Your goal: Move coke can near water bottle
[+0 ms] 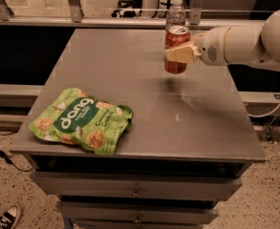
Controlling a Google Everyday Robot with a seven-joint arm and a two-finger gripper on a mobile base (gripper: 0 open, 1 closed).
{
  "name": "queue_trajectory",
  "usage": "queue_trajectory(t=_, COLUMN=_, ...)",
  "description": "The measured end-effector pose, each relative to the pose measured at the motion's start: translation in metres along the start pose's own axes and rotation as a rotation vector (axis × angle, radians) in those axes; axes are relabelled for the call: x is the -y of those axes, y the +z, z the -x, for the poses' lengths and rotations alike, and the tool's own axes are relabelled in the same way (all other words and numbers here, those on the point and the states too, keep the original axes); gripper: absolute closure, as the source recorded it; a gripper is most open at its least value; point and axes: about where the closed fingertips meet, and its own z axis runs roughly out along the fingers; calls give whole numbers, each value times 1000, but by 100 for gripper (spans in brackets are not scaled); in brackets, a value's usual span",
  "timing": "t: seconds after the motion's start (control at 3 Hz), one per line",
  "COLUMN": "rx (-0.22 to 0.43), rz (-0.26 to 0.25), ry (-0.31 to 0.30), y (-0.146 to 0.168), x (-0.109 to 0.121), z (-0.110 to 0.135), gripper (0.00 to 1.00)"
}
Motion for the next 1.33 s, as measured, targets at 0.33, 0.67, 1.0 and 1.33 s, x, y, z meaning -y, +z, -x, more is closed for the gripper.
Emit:
queue_trajectory(t=0.33, rx=8, rz=-53, ry=-14, y=-10, x=28, z=-16, gripper=100)
queue_trajectory(t=0.67, rx=14, rz=-82, ry=-25, y=-7, x=56, z=-28, gripper=100)
queue_trajectory(t=1.0, rx=14, rz=-100, ry=-30, y=-1, x=77, z=-33, gripper=100)
queue_trajectory(t=1.33, rx=17, rz=-118, ry=-36, y=4, x=96, z=-36, gripper=100)
